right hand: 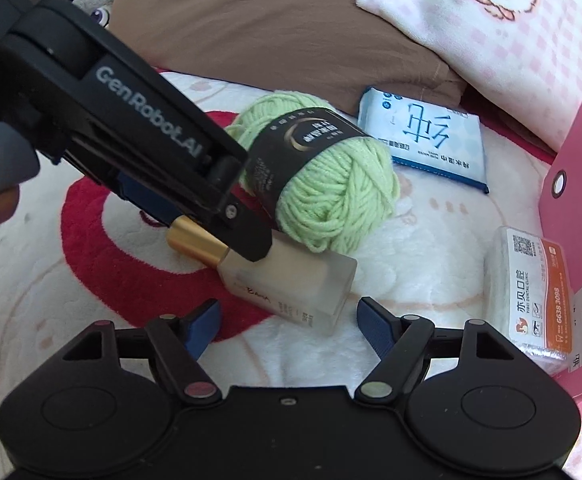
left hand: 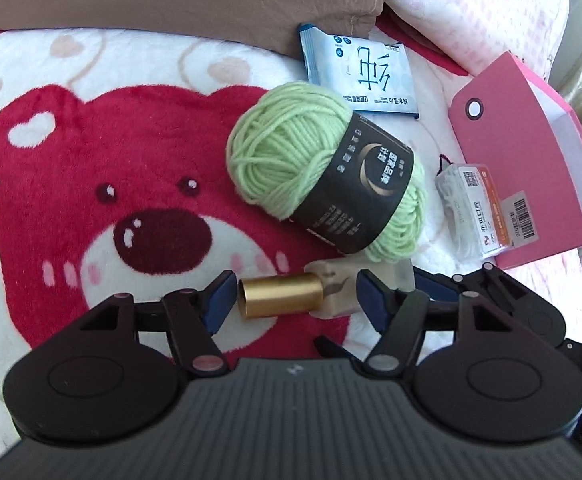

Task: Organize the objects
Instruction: 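Close the left gripper around the gold-capped glass bottle, then lift the bottle with the left gripper and carry it into the pink box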

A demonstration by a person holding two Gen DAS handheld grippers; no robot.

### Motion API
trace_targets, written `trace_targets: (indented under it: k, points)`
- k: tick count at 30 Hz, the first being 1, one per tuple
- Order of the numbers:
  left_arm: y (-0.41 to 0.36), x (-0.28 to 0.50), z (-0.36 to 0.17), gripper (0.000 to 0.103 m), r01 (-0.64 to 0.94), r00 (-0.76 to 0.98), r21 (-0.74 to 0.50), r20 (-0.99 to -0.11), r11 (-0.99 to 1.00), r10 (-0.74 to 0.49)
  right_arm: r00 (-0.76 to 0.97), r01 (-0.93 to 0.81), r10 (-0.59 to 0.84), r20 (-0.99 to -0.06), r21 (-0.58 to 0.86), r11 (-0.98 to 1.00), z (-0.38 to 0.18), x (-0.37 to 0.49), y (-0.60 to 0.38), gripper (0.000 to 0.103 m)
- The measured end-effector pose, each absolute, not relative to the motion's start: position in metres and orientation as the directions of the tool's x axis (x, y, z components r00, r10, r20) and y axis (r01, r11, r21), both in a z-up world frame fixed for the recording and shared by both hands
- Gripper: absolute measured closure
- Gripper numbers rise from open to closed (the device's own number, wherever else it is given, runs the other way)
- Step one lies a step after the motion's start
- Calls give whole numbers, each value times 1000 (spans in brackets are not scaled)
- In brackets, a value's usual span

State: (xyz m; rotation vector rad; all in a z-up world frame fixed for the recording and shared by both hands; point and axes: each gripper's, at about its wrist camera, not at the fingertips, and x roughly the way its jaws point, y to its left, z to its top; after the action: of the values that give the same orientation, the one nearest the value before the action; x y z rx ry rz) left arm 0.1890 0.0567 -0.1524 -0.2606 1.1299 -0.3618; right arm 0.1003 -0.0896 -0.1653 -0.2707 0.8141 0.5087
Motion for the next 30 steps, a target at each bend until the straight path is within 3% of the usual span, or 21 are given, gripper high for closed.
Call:
trace_targets:
  k: [5,6,7,12,18,20,22,25,28,30]
  points:
    - [59,187,-159,35,76,415,-433,-805,898,-424,587,-505,332,-738,-14,863,-172,104,-83,21]
    - [58,185,-158,34,68,422,-430,-805,900,-417,585,-515,322,-744,-35,856,-171,104,-81,25]
    - [57,182,-157,35,58,424,-430,-806,901,-413,581,-519,319,-748,-39,854,-168,105,-82,35]
    - [52,169,-159,35,17,387,-458,-817,889,-429,575,-550,335,-746,-50,833,-163,96,-92,42]
    - [45,154,-163,35,-46,347,-493,-824,869,-449,566,-569,328,-757,-70,820,-159,75,-104,41]
    - [44,153,-167,34,-87,360,-493,-826,866,-434,576,-570,332,-747,-76,818,-162,73,-104,38]
    - [44,152,-168,33,-111,371,-496,-825,861,-427,595,-556,342,-727,-65,828,-167,73,-103,27]
    - [45,149,-168,33,-111,382,-495,-822,862,-422,604,-540,364,-709,-29,841,-174,80,-103,24]
    - [46,148,-168,33,-123,390,-502,-818,856,-423,612,-553,371,-699,-42,832,-177,83,-101,24]
    - [46,147,-167,34,-116,402,-502,-813,857,-422,613,-547,372,-697,-34,836,-175,83,-104,30]
